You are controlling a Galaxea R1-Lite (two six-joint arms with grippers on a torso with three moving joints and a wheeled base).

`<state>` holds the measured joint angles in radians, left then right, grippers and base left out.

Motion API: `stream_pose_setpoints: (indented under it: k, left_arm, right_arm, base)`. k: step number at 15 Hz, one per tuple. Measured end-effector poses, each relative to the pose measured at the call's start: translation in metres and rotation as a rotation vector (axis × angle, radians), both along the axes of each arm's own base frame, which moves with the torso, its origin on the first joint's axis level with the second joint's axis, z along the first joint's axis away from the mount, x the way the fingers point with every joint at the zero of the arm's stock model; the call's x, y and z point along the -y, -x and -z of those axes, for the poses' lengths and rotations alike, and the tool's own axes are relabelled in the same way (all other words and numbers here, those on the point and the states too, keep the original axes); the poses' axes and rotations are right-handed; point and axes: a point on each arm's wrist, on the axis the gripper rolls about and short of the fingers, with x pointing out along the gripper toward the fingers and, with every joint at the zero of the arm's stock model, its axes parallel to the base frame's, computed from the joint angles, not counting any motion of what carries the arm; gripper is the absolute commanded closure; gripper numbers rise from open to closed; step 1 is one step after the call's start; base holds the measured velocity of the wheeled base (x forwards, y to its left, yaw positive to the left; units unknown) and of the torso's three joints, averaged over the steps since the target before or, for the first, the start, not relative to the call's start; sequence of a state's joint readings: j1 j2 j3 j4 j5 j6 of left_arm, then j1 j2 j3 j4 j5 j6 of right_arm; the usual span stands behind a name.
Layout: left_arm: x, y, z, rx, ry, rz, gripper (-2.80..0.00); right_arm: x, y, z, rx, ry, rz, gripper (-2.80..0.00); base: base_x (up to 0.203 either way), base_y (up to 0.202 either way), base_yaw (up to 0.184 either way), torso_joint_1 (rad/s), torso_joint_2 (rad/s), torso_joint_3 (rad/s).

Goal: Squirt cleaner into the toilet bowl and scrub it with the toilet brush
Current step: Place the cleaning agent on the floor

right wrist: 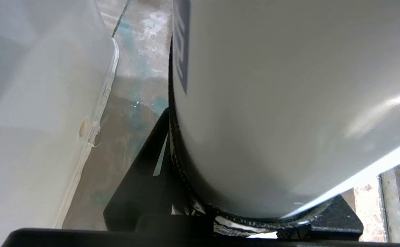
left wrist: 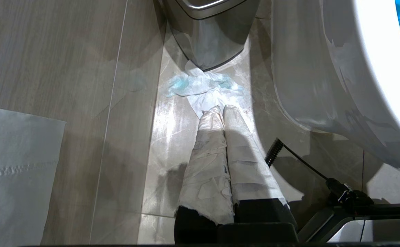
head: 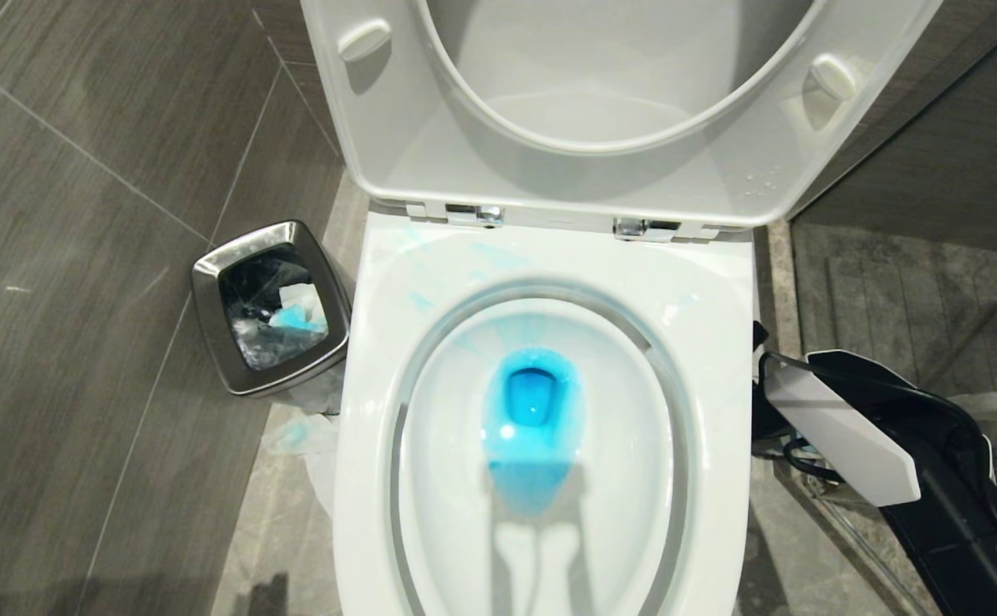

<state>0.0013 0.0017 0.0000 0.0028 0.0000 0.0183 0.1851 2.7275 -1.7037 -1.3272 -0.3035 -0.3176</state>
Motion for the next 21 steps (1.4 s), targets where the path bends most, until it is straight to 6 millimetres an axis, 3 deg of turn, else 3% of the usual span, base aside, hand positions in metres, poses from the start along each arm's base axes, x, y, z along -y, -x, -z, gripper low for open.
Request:
stream_pose_setpoints:
  k: [21]
  left_arm:
    - [0.0000, 0.0000, -0.0001, 0.001, 0.001, 0.000, 0.00]
  right_arm:
    - [0.0016, -0.0077, -0.0001, 0.020, -0.005, -0.011, 0.00]
  base:
    - [0.000, 0.000, 0.000, 0.000, 0.00, 0.000]
